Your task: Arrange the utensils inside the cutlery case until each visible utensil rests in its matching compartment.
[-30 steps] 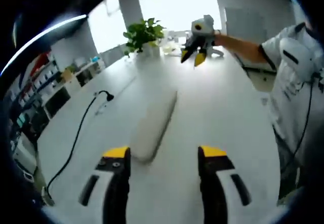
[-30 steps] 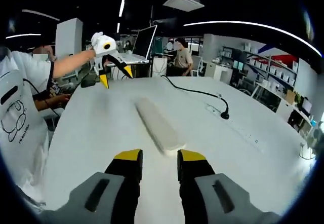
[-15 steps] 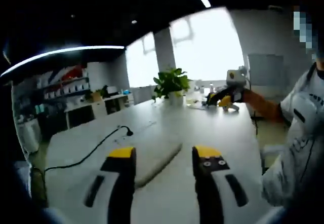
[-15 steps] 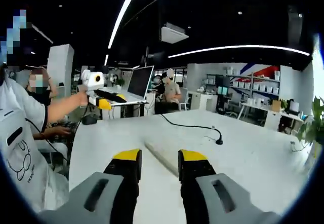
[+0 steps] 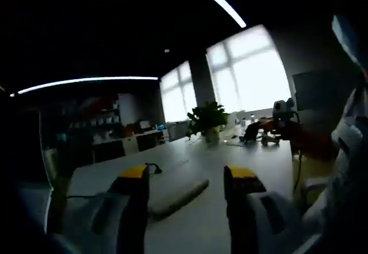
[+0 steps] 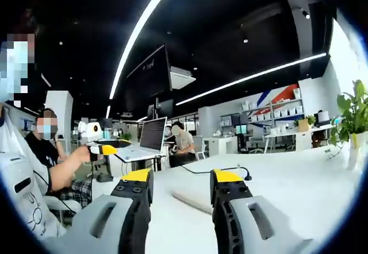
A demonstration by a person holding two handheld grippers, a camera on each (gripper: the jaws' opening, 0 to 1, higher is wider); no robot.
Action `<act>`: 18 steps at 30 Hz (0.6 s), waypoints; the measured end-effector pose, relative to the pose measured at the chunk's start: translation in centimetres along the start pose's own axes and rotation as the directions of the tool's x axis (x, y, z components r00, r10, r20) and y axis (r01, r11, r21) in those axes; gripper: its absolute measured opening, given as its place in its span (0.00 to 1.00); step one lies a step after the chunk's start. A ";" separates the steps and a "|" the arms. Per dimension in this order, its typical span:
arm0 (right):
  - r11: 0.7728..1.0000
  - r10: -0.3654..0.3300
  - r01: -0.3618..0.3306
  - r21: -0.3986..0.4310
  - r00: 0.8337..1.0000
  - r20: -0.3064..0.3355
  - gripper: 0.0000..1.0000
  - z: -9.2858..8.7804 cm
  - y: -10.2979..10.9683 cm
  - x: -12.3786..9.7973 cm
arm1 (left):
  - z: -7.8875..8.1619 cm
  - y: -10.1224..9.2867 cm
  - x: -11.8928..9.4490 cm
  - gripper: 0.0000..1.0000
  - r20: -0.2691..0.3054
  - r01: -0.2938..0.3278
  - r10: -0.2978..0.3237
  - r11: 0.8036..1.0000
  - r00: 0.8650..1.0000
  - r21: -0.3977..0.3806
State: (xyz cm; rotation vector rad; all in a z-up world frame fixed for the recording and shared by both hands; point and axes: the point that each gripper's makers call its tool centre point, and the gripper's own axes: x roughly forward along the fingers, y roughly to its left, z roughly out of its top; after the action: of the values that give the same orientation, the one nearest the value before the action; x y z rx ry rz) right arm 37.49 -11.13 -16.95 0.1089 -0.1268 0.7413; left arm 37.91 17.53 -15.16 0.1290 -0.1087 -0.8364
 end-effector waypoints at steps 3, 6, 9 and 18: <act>0.998 -0.058 0.057 0.020 0.997 0.045 0.43 0.4 0.1 -0.9 | 0.8 -0.9 -0.7 0.55 0.044 0.012 -0.009 0.998 0.999 -0.070; 0.994 -0.091 0.087 0.063 0.993 0.073 0.44 0.3 0.5 -1.8 | 0.2 -1.3 -1.3 0.54 0.064 0.010 -0.003 0.993 0.998 -0.118; 0.990 -0.039 0.020 0.138 0.989 0.140 0.50 0.7 1.6 -2.1 | -2.0 0.8 -2.2 0.52 0.025 -0.138 0.140 0.988 0.990 -0.063; 0.992 -0.113 0.100 0.077 0.975 0.190 0.55 2.1 1.4 -3.8 | 0.3 -1.3 -4.3 0.51 0.131 -0.117 0.132 0.986 0.983 -0.117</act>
State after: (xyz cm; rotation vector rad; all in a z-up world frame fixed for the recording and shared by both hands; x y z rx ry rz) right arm 33.57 -12.91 -15.36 0.2506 -0.2803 0.6272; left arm 34.05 19.84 -15.23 -0.0382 -0.1992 -0.7234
